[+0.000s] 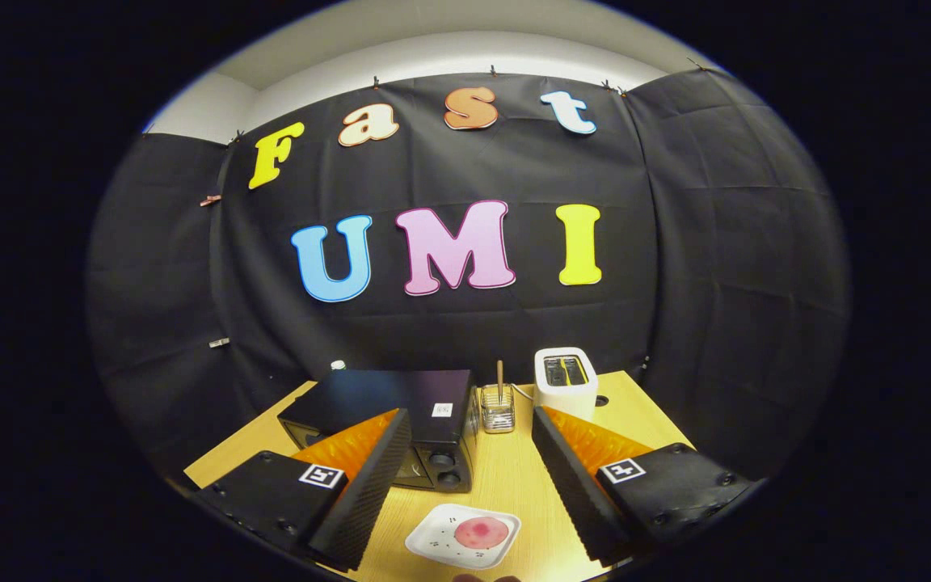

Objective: Open the toaster oven, put the food inside, and close the toaster oven door.

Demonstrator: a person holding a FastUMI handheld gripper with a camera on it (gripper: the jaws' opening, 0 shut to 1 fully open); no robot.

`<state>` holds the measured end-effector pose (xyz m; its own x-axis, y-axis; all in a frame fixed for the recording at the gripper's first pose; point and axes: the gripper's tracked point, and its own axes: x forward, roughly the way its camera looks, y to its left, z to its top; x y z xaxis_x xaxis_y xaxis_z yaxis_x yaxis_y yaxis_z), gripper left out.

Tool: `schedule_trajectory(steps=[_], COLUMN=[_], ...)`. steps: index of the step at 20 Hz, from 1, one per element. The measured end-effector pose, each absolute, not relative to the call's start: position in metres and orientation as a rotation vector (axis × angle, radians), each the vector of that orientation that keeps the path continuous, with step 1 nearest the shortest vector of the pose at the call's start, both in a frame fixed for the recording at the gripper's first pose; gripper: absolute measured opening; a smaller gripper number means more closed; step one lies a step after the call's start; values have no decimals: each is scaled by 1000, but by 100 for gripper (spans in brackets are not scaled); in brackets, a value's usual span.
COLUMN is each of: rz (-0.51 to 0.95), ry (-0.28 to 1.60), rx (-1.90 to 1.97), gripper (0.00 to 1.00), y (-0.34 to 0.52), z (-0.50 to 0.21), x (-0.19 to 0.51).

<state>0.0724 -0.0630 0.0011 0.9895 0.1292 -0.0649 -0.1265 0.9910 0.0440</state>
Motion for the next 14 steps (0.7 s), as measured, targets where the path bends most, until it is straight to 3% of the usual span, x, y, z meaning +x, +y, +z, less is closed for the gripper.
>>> schedule_trajectory(steps=[14], rz=[72], ry=[47], rx=[1], gripper=[99], y=[8], z=[0], x=[60])
